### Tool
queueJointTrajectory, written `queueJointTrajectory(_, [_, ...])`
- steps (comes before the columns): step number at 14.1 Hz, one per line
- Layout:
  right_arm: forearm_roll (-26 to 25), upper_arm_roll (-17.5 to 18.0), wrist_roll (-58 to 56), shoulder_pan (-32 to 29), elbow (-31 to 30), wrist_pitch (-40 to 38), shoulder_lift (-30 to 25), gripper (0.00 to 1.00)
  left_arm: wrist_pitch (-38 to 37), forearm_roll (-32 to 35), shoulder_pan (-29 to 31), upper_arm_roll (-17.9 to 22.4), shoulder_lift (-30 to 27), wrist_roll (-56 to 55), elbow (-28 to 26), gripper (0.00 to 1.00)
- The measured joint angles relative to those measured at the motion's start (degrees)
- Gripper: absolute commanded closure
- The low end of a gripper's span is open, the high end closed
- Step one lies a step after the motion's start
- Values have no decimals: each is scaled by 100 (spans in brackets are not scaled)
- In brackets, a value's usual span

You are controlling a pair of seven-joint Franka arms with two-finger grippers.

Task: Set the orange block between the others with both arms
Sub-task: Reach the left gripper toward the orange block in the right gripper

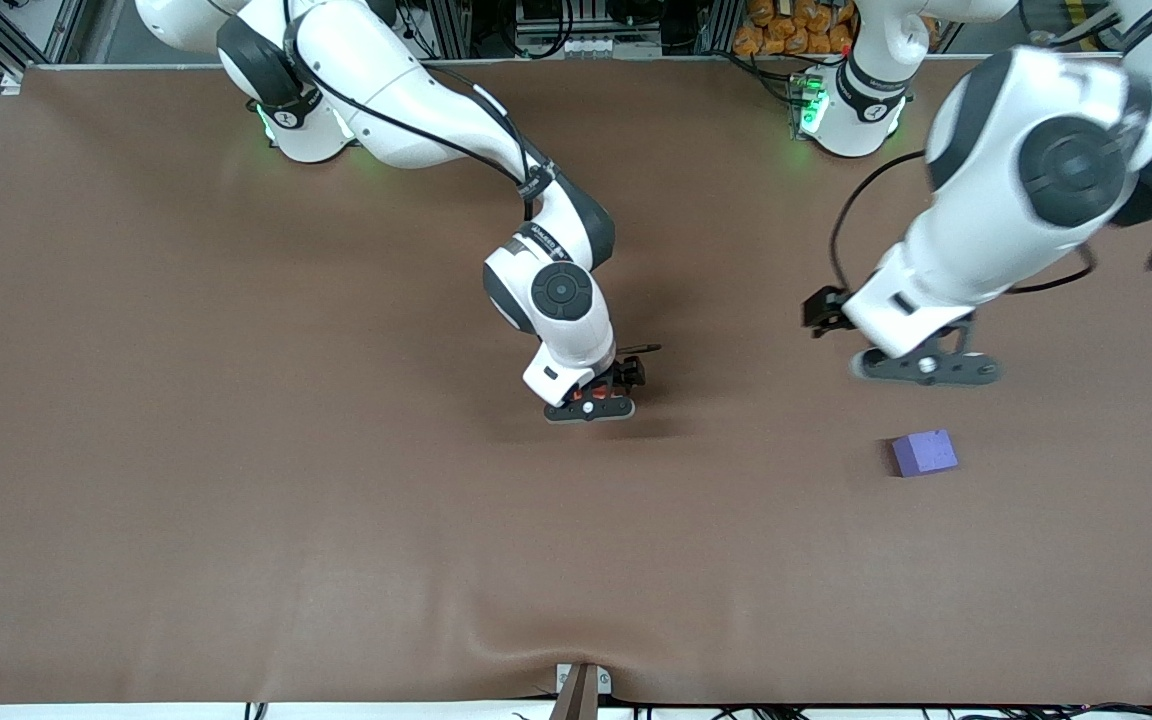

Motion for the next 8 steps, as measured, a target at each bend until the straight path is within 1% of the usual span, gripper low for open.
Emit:
queueJointTrajectory(5, [-4, -45, -803, -559, 44, -919, -440, 0, 278, 0, -101, -23, 230, -115, 3, 0])
queueJointTrajectory(7, [-36, -159, -903, -755, 46, -1003, -541, 0, 558, -9, -299, -40, 440, -512, 1, 0])
queueJointTrajectory(8, [-59, -270, -930, -796, 46, -1013, -584, 0, 753, -12, -444, -47, 588, -786, 4, 0])
